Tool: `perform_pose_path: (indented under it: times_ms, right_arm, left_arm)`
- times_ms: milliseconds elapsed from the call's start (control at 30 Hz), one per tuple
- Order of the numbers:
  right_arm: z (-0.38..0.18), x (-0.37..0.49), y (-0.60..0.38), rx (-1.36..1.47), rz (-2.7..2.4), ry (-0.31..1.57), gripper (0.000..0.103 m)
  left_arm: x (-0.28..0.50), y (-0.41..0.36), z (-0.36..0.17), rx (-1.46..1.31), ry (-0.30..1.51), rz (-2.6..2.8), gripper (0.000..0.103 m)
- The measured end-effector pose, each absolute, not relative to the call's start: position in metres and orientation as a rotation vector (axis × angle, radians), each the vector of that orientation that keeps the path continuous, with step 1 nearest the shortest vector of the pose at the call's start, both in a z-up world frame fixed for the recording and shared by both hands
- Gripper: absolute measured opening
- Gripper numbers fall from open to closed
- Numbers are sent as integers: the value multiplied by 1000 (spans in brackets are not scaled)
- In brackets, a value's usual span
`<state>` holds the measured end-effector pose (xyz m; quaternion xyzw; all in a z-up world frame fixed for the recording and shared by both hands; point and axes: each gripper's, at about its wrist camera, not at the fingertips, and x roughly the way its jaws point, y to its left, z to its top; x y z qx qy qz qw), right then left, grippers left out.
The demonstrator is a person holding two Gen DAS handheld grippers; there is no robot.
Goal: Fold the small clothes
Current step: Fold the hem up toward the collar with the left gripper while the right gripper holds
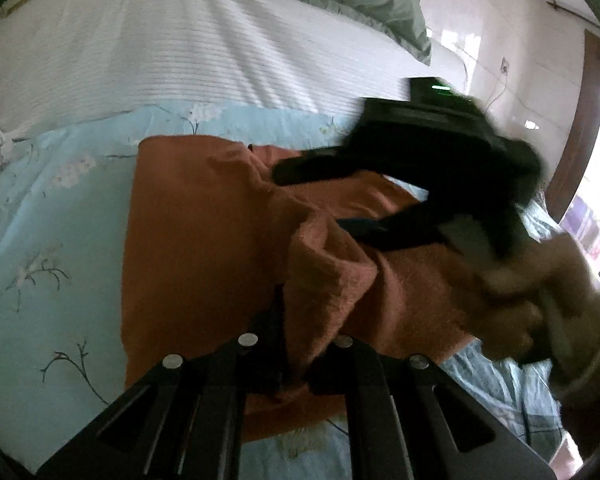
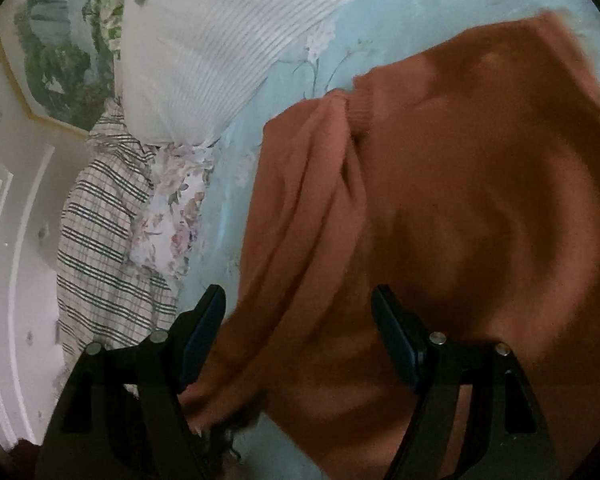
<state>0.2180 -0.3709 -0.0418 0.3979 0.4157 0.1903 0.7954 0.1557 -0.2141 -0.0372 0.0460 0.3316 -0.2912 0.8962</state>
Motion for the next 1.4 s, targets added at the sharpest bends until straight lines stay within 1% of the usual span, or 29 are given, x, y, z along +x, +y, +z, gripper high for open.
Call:
perform_pose_path:
  times_ms: [67, 100, 133, 167, 200, 300, 367, 433, 533, 600, 733, 833, 967, 1033, 1133, 1167, 1200, 1233, 1267, 1300, 1333, 1400]
  right_arm:
    - [-45, 239, -367, 861, 435, 911, 76]
    - [-46, 249, -364, 847, 438, 917, 72]
    - [-46, 260, -359, 812, 429, 926, 51]
    - [-46, 265, -357, 783, 410, 934, 34]
    - [-44, 267, -357, 775, 399, 934, 22]
    - [-22, 255, -365, 758, 407, 846, 20]
    - [4, 236, -373, 723, 408, 774, 19]
    - [25, 216, -385, 693, 402, 715, 19]
    - [39, 194, -409, 662, 370, 675, 19]
    - [31, 181, -433, 662, 314, 690, 19]
    - [-8, 171, -463, 709, 217, 777, 18]
    - [-18, 161, -473, 726, 203, 778, 18]
    - [-10, 152, -476, 697, 193, 741, 18]
    - [-19, 154, -478, 703, 161, 768, 22]
    - [-30, 150, -481, 699, 116, 810, 25]
    - [-28, 144, -482, 704, 109, 796, 26]
    - [-25, 139, -481, 701, 98, 787, 29]
    - [-22, 135, -481, 697, 88, 779, 38]
    - [-18, 128, -481, 701, 88, 760, 44]
    - [-15, 123, -481, 703, 86, 747, 59]
    - [-12, 118, -480, 696, 75, 735, 71]
    - [-9, 110, -478, 673, 53, 731, 73]
  left_arm:
    - [152, -216, -37, 110, 681, -604, 6]
    - [151, -217, -36, 121, 680, -603, 6]
    - [150, -218, -36, 126, 681, -604, 6]
    - [149, -218, -35, 126, 681, -605, 6]
    - [149, -219, -33, 128, 679, -610, 6]
    - [141, -226, -21, 133, 659, -630, 6]
    - [135, -233, -11, 119, 646, -672, 6]
    - [129, -248, -3, 106, 637, -728, 6]
    - [122, -278, 1, 121, 640, -808, 6]
    - [121, -299, -6, 127, 653, -845, 6]
    - [125, -327, -30, 133, 746, -873, 6]
    - [121, -332, -28, 143, 740, -881, 6]
    - [121, -339, -24, 175, 724, -911, 7]
    - [128, -343, -35, 184, 772, -913, 8]
    - [138, -336, -45, 148, 842, -915, 14]
    - [138, -331, -46, 135, 846, -913, 21]
    - [137, -323, -45, 120, 850, -911, 27]
    - [136, -317, -43, 105, 854, -905, 43]
    - [136, -309, -42, 89, 855, -895, 57]
    - [136, -299, -40, 69, 853, -882, 62]
    - [137, -287, -37, 48, 856, -870, 68]
    - [143, -261, -33, -5, 871, -848, 69]
